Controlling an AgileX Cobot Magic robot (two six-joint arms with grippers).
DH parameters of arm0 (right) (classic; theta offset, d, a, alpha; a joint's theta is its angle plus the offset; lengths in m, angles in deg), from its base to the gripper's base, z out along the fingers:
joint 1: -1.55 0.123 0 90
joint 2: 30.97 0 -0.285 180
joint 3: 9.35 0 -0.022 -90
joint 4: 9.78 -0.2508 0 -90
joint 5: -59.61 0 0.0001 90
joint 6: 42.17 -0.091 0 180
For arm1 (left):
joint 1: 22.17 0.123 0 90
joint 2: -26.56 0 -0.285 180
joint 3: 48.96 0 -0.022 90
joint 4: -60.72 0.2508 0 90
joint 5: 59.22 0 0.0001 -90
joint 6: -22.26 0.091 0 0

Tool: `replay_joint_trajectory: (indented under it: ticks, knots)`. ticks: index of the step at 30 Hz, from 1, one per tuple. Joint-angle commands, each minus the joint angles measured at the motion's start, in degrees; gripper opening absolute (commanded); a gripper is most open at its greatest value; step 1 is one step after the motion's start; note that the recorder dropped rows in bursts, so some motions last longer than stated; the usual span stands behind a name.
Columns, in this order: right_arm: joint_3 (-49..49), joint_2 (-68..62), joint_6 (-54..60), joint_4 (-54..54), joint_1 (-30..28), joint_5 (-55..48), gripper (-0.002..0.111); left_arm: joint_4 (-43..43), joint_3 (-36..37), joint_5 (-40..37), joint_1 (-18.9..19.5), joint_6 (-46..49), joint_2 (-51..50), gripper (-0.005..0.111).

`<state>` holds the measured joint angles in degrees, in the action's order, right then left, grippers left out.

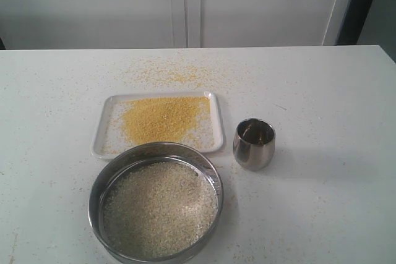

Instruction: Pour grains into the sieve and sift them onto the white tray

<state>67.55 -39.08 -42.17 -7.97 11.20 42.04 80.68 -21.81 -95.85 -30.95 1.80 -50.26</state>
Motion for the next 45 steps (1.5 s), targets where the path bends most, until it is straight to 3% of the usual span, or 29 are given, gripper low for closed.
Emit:
replay_joint_trajectory:
  ticks: [1,27,34,38,45]
  knots:
    - [0.3,0.3,-0.3,0.0,-0.5,-0.5,0.0,0.0,0.4,-0.4,0.2,-0.3,0.4,0.0]
    - [0.3,0.3,0.0,0.0,-0.5,-0.4,0.0,0.0,0.4,-0.4,0.2,-0.3,1.7,0.0]
    - [0.3,0.3,0.0,0.0,-0.5,-0.4,0.0,-10.3,2.0,0.3,0.2,0.7,8.0,0.0]
    - [0.3,0.3,0.0,0.0,-0.5,-0.4,0.0,-11.8,5.6,5.7,0.2,1.6,14.4,0.0]
    - [0.3,0.3,0.0,0.0,-0.5,-0.4,0.0,-13.6,12.1,10.1,0.2,18.0,24.8,0.0]
